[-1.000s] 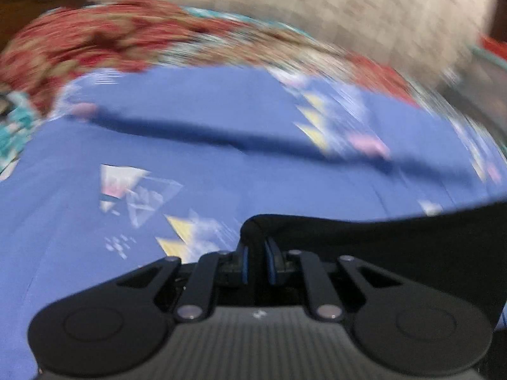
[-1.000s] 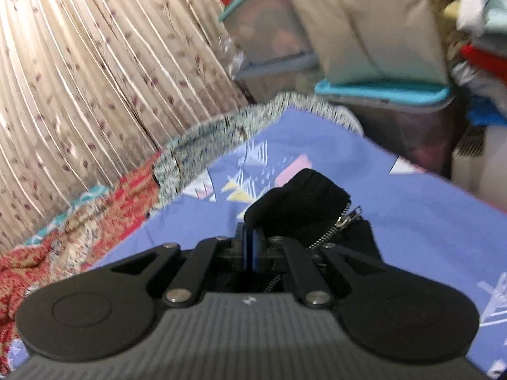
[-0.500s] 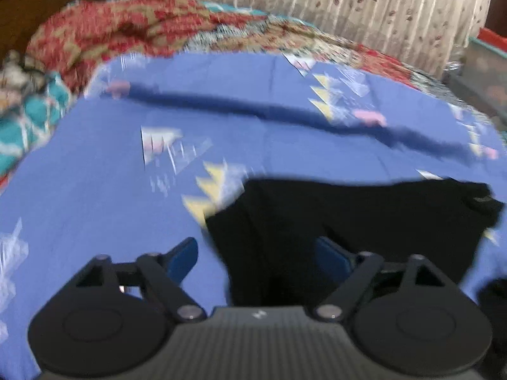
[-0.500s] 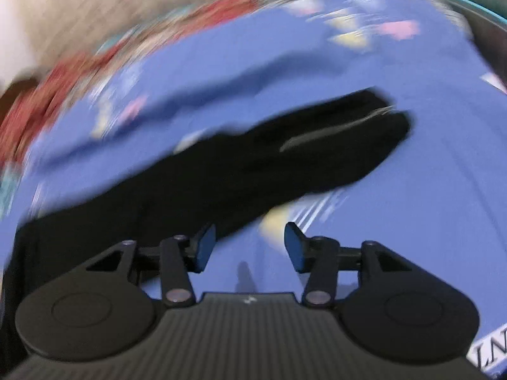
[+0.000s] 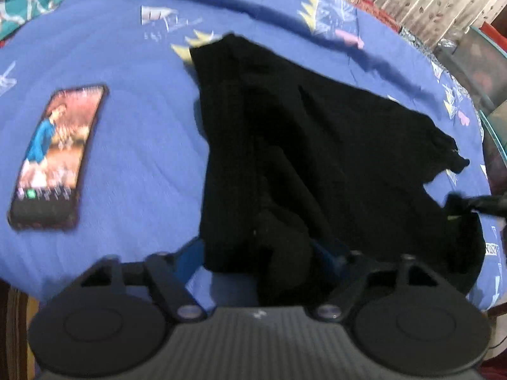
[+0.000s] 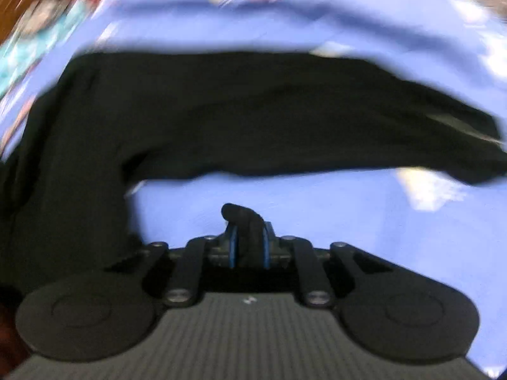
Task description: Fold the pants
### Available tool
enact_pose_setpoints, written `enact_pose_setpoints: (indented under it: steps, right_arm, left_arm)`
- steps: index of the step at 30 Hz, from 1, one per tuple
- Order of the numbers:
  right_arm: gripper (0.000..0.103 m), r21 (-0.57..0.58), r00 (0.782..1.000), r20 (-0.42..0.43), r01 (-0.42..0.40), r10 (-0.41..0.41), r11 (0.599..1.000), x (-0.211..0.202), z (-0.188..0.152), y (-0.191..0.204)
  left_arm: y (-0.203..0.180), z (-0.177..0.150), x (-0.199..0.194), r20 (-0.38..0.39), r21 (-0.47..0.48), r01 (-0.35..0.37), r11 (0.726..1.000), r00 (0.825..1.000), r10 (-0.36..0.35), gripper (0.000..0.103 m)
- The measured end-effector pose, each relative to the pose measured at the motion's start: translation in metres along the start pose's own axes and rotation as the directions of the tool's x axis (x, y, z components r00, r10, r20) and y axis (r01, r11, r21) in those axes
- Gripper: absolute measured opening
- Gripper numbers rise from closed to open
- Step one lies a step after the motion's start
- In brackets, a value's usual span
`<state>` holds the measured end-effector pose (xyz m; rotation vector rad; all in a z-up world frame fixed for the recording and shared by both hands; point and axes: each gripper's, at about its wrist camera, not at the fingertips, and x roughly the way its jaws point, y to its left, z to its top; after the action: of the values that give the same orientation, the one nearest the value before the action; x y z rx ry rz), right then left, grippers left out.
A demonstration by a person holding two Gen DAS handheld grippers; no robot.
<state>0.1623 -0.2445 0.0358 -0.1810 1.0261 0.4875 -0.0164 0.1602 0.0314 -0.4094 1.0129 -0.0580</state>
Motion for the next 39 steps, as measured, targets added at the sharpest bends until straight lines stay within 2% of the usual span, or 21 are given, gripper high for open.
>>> enact_pose_setpoints:
  steps: [2,4,6,7,8,10,11,12,13,16,19,22,24,25,26,27,29,32,35,37,39]
  right_arm:
    - [0.016,0.207,0.992,0.1,0.05,-0.072,0.977,-0.04,-0.015,-0.037]
    - [0.016,0.412,0.965,0.174,0.111,-0.198,0.904,-0.082,-0.036,-0.078]
    - [0.017,0.628,0.916,0.19,0.163,-0.353,0.761,-0.122,-0.066,-0.12]
    - [0.023,0.721,0.891,0.171,0.178,-0.42,0.67,-0.137,-0.083,-0.141]
    - [0.028,0.818,0.859,0.131,0.188,-0.494,0.543,-0.148,-0.102,-0.16]
    - [0.067,0.924,0.819,0.047,0.182,-0.572,0.336,-0.162,-0.135,-0.185]
    - [0.067,0.948,0.805,0.052,0.146,-0.59,0.283,-0.165,-0.151,-0.19]
    - [0.067,0.96,0.8,0.066,0.112,-0.596,0.256,-0.167,-0.165,-0.192]
    - [0.067,0.965,0.806,0.08,0.086,-0.587,0.249,-0.165,-0.176,-0.191]
    - [0.067,0.962,0.838,0.113,0.042,-0.535,0.269,-0.146,-0.195,-0.188]
    - [0.067,0.964,0.882,0.138,-0.016,-0.451,0.265,-0.131,-0.218,-0.192]
    - [0.067,0.966,0.905,0.133,-0.028,-0.405,0.257,-0.132,-0.218,-0.197]
    - [0.061,0.968,0.919,0.122,-0.026,-0.375,0.25,-0.122,-0.22,-0.197]
    - [0.025,0.963,0.921,0.14,-0.043,-0.363,0.265,-0.123,-0.218,-0.198]
    - [0.008,0.957,0.927,0.162,-0.065,-0.338,0.282,-0.124,-0.212,-0.202]
    - [0.009,0.959,0.926,0.187,-0.099,-0.329,0.267,-0.127,-0.205,-0.207]
    - [0.008,0.943,0.888,0.296,-0.211,-0.353,0.258,-0.151,-0.192,-0.214]
    - [0.008,0.886,0.799,0.448,-0.337,-0.402,0.318,-0.205,-0.169,-0.224]
    - [0.009,0.822,0.713,0.562,-0.424,-0.42,0.38,-0.248,-0.169,-0.229]
    - [0.009,0.808,0.693,0.582,-0.431,-0.426,0.401,-0.262,-0.186,-0.224]
    - [0.009,0.817,0.705,0.569,-0.422,-0.424,0.394,-0.256,-0.208,-0.22]
  left_arm:
    - [-0.002,-0.006,0.0,0.004,-0.011,0.006,1.0,1.0,-0.006,0.053]
    - [-0.004,-0.007,-0.002,0.018,-0.013,0.004,1.0,1.0,-0.004,0.044]
    - [-0.006,-0.008,-0.005,0.033,-0.016,0.006,1.0,0.999,-0.005,0.037]
    - [-0.007,-0.01,-0.007,0.038,-0.019,0.002,1.0,0.999,-0.001,0.036]
    - [-0.007,-0.011,-0.007,0.042,-0.023,-0.005,1.0,0.999,0.006,0.036]
    - [-0.006,-0.014,-0.008,0.048,-0.04,-0.023,0.999,0.999,0.025,0.037]
    - [-0.005,-0.016,-0.01,0.049,-0.053,-0.03,0.998,0.998,0.032,0.038]
    - [-0.003,-0.017,-0.011,0.049,-0.069,-0.029,0.997,0.998,0.033,0.038]
    - [-0.001,-0.019,-0.014,0.05,-0.082,-0.028,0.996,0.998,0.032,0.041]
    - [0.003,-0.022,-0.018,0.04,-0.138,-0.026,0.99,0.999,0.032,0.073]
    - [0.003,-0.023,-0.017,0.021,-0.19,0.002,0.982,1.0,0.003,0.077]
    - [0.005,-0.026,-0.01,0.01,-0.268,0.042,0.962,0.999,-0.041,0.078]
    - [0.003,-0.029,-0.001,0.004,-0.299,0.058,0.952,0.998,-0.06,0.049]
    - [0.002,-0.029,0.006,-0.016,-0.315,0.08,0.946,0.996,-0.09,0.008]
    - [0.002,-0.027,0.01,-0.032,-0.34,0.095,0.936,0.993,-0.113,0.007]
    - [0.002,-0.025,0.008,-0.022,-0.374,0.098,0.922,0.993,-0.115,0.007]
    - [0.0,-0.01,-0.013,0.061,-0.389,0.115,0.914,0.993,-0.099,0.006]
    - [-0.001,0.014,-0.065,0.219,-0.395,0.17,0.903,0.972,-0.087,0.006]
    - [-0.007,0.019,-0.102,0.281,-0.35,0.163,0.923,0.958,-0.063,0.007]
    - [-0.007,0.013,-0.107,0.268,-0.337,0.149,0.93,0.962,-0.057,0.007]
    - [-0.003,0.002,-0.097,0.223,-0.341,0.109,0.934,0.974,-0.032,0.007]
